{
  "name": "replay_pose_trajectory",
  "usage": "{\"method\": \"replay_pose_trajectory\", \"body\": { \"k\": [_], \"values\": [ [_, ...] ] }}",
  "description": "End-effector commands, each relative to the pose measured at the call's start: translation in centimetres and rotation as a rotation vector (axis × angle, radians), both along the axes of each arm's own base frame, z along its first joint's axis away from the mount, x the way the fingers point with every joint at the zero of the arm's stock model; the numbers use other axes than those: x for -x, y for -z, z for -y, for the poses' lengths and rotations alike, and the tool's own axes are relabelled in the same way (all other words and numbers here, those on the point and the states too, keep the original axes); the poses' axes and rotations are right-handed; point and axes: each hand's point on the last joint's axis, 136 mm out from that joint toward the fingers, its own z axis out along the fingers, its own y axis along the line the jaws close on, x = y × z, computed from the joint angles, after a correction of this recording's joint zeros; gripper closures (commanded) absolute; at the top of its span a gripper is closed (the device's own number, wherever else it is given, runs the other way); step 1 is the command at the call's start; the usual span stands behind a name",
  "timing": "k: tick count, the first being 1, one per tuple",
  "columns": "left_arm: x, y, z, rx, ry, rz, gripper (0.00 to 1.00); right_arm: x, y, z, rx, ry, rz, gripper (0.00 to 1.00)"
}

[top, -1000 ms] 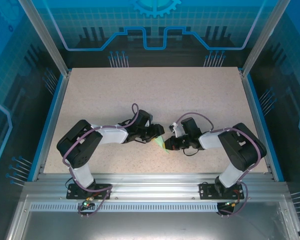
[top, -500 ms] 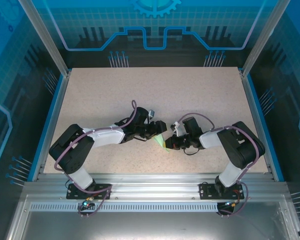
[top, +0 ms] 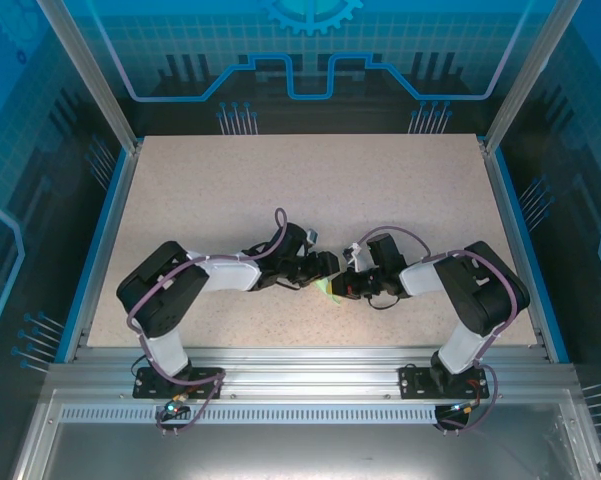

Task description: Fold a paper plane with a square sheet of paper (pick it up from the middle)

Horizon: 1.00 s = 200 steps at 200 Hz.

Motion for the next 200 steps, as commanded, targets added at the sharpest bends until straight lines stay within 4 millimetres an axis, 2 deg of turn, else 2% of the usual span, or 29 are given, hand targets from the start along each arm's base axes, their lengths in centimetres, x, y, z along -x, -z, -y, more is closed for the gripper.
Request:
{"method": "replay_pose_trajectory", "body": {
  "k": [1, 57, 88, 103, 129, 172, 200],
  "values": [
    [-0.2, 1.6, -0.8, -0.041, -0.042, -0.009, 0.38, 0.0, 0.2, 0.9, 0.018, 0.016, -0.006, 0.93],
    [-0.1, 2.9, -1.7, -0.068, -0.07, -0.035, 0.4, 0.6, -0.5, 1.6, 0.077, -0.03, 0.034, 0.79],
    [-0.1, 3.2, -1.7, -0.069, -0.071, -0.045, 0.4, 0.9, -0.3, 1.6, 0.079, -0.053, 0.025, 0.76],
    [-0.1, 3.2, -1.8, -0.071, -0.073, -0.048, 0.4, 1.0, 0.0, 1.6, 0.086, -0.055, 0.017, 0.79],
    [0.1, 3.5, -1.9, -0.076, -0.075, -0.056, 0.4, 1.3, 1.0, 2.2, 0.134, -0.053, -0.013, 0.88],
    [0.2, 3.6, -1.9, -0.079, -0.073, -0.063, 0.4, 2.4, 3.1, 3.4, 0.279, -0.061, -0.048, 0.89],
    [0.2, 3.6, -2.0, -0.083, -0.073, -0.064, 0.4, 2.6, 4.2, 4.8, 0.391, -0.038, -0.06, 0.94]
  ]
}}
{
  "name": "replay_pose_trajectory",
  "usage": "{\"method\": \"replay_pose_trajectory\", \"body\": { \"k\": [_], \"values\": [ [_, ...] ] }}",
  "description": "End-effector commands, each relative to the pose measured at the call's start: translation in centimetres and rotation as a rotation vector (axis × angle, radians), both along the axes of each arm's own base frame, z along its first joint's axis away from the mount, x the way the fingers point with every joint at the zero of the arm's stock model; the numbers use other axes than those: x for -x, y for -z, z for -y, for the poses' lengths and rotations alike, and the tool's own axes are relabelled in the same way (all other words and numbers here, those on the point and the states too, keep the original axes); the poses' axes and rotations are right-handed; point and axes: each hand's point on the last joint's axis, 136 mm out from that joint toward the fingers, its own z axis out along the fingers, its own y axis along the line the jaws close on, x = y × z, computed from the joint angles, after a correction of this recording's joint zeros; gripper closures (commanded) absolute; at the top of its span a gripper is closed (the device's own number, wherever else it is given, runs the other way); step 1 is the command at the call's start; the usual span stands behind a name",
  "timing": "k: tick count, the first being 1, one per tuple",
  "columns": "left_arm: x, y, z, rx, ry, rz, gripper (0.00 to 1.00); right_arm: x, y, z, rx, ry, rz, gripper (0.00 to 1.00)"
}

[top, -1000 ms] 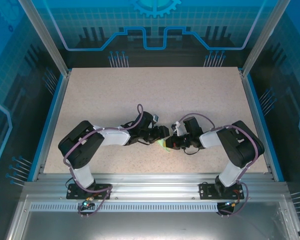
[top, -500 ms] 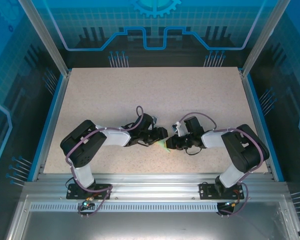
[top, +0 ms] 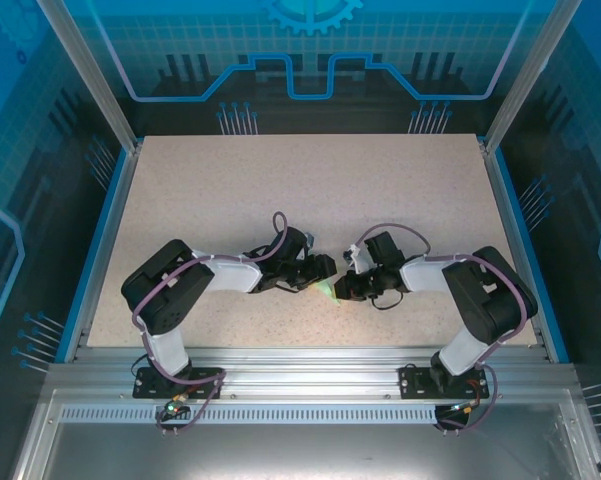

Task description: Fold a paper plane with a square sheet of paper (pick it up from the middle)

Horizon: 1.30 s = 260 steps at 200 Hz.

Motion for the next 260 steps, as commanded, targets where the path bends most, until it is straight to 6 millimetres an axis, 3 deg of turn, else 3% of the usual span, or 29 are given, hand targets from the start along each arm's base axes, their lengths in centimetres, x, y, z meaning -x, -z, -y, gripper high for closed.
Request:
{"method": "replay_pose_trajectory", "body": {
  "k": [1, 39, 77, 98, 119, 142, 200, 260],
  "values": [
    [0.3, 2.0, -1.2, -0.053, -0.028, -0.042, 0.4, 1.6, 3.7, 3.3, 0.225, 0.037, -0.065, 0.94],
    [0.4, 2.3, -1.3, -0.057, -0.033, -0.053, 0.43, 1.6, 2.3, 2.8, 0.243, 0.02, -0.021, 0.95],
    [0.4, 2.6, -1.4, -0.059, -0.043, -0.066, 0.44, 0.6, -2.1, 2.5, 0.151, 0.061, 0.086, 0.88],
    [0.4, 2.5, -1.2, -0.053, -0.04, -0.065, 0.44, 0.8, -5.5, 0.8, 0.014, 0.03, 0.137, 0.88],
    [0.3, 2.4, -1.2, -0.051, -0.039, -0.065, 0.44, 1.0, -7.3, -1.0, -0.082, -0.006, 0.146, 0.9],
    [0.3, 2.4, -1.0, -0.047, -0.038, -0.069, 0.44, 0.7, -6.7, -2.2, -0.107, -0.005, 0.118, 0.94],
    [0.3, 2.6, -0.8, -0.041, -0.034, -0.08, 0.44, -0.6, -3.8, -3.0, -0.069, 0.046, 0.069, 0.95],
    [0.4, 2.7, -0.8, -0.047, -0.031, -0.084, 0.44, -0.6, -0.4, -1.2, 0.056, 0.098, 0.014, 0.95]
  ]
}}
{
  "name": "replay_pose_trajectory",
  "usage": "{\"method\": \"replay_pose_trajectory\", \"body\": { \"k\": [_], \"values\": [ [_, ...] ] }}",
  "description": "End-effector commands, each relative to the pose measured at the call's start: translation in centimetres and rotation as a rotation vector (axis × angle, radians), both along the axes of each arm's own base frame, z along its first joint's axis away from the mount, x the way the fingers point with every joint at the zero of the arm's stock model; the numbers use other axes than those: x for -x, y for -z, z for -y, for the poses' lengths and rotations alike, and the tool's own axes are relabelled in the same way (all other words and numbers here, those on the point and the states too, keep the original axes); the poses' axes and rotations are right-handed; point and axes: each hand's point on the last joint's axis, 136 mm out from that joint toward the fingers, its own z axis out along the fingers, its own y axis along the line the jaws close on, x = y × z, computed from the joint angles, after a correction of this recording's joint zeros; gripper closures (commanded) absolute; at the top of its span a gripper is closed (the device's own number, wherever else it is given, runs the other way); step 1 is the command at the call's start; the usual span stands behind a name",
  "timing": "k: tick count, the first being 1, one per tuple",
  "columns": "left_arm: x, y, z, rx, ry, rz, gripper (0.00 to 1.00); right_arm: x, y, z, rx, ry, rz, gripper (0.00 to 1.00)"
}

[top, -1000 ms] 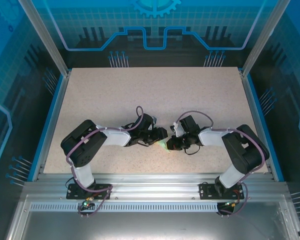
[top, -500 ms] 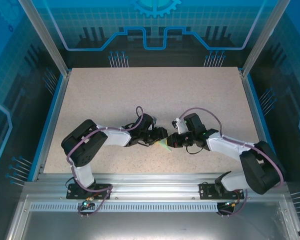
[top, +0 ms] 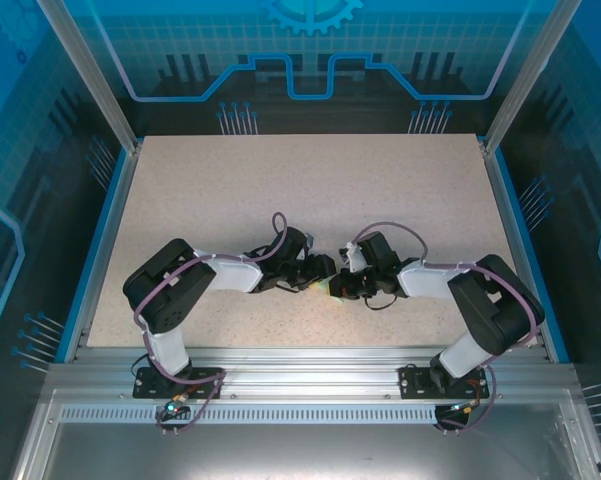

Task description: Fold a paper plane with a square sheet of paper (pick it up from the middle)

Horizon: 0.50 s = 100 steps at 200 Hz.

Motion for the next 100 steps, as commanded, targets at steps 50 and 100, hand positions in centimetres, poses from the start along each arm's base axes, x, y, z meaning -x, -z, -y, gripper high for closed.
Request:
{"method": "replay_pose_trajectory", "body": {
  "k": [50, 100],
  "values": [
    [0.5, 3.1, -1.3, -0.076, -0.017, -0.074, 0.44, 1.4, 3.2, 3.5, 0.101, 0.064, -0.105, 0.95],
    [0.4, 3.4, -1.7, -0.082, -0.024, -0.081, 0.44, 3.9, 4.1, 5.0, 0.147, 0.047, -0.172, 0.96]
  ]
}}
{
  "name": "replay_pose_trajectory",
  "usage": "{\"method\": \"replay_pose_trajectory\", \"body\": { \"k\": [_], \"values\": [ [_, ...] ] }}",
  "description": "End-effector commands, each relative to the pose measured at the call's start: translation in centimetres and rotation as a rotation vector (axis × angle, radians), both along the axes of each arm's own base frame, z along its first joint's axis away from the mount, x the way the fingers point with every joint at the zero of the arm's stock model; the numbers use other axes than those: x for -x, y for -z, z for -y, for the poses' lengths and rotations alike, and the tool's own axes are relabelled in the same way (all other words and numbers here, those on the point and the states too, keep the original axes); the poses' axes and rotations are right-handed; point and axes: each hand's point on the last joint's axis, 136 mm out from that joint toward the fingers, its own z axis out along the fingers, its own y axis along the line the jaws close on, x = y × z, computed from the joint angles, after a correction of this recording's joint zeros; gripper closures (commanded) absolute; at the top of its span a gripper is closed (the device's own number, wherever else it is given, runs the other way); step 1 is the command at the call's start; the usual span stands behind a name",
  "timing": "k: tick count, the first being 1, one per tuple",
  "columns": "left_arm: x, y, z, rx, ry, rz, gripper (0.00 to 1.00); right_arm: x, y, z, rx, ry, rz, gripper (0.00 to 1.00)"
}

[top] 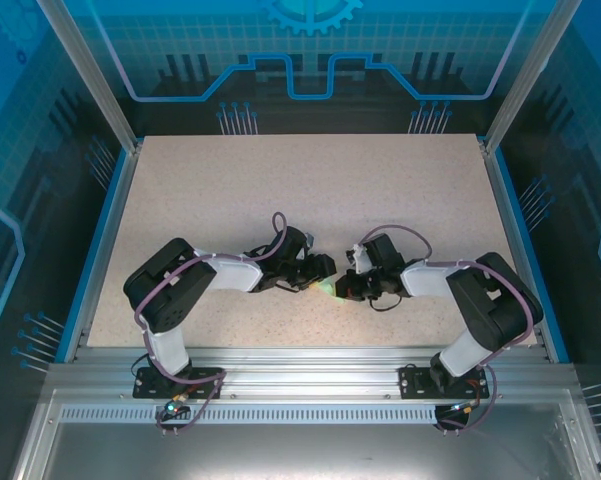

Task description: Fold a paper plane with a square sheet of paper (pick it up from the middle)

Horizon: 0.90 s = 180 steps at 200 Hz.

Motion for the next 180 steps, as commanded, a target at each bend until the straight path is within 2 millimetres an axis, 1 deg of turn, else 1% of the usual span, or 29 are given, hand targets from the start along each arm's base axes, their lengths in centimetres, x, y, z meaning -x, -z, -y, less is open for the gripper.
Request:
{"method": "replay_pose_trajectory", "body": {
  "k": [1, 31, 48, 63, 87, 98, 110, 121, 133, 157, 180],
  "values": [
    [0.4, 3.3, -1.7, -0.09, -0.03, -0.073, 0.44, 3.9, 2.7, 3.1, 0.118, 0.008, -0.144, 0.96],
    [0.5, 3.4, -1.7, -0.091, -0.03, -0.076, 0.44, 4.8, 2.1, 3.3, 0.117, -0.022, -0.15, 0.96],
    [0.5, 3.3, -1.6, -0.085, -0.025, -0.076, 0.44, 4.7, 0.9, 3.0, 0.08, -0.029, -0.111, 0.96],
    [0.6, 3.2, -1.5, -0.077, -0.022, -0.076, 0.43, 3.9, -0.9, 2.3, 0.038, -0.027, -0.063, 0.95],
    [0.5, 2.8, -1.3, -0.063, -0.021, -0.074, 0.43, 2.0, -4.0, 0.7, -0.051, -0.009, 0.022, 0.93],
    [0.5, 2.7, -1.2, -0.058, -0.021, -0.071, 0.43, 1.3, -4.9, 0.0, -0.077, -0.003, 0.051, 0.93],
    [0.4, 2.7, -1.2, -0.058, -0.024, -0.072, 0.43, 0.7, -5.5, -1.0, -0.099, -0.006, 0.071, 0.92],
    [0.4, 2.7, -1.1, -0.055, -0.026, -0.075, 0.43, 0.3, -5.5, -1.8, -0.105, -0.013, 0.073, 0.92],
    [0.3, 2.6, -1.0, -0.05, -0.025, -0.074, 0.42, -0.1, -5.1, -2.3, -0.097, -0.009, 0.064, 0.92],
    [0.3, 2.6, -1.0, -0.047, -0.024, -0.077, 0.42, -0.7, -3.4, -2.7, -0.088, 0.033, 0.03, 0.92],
    [0.3, 2.6, -0.9, -0.043, -0.02, -0.078, 0.42, -0.9, -1.4, -2.5, -0.057, 0.067, -0.015, 0.92]
  ]
}}
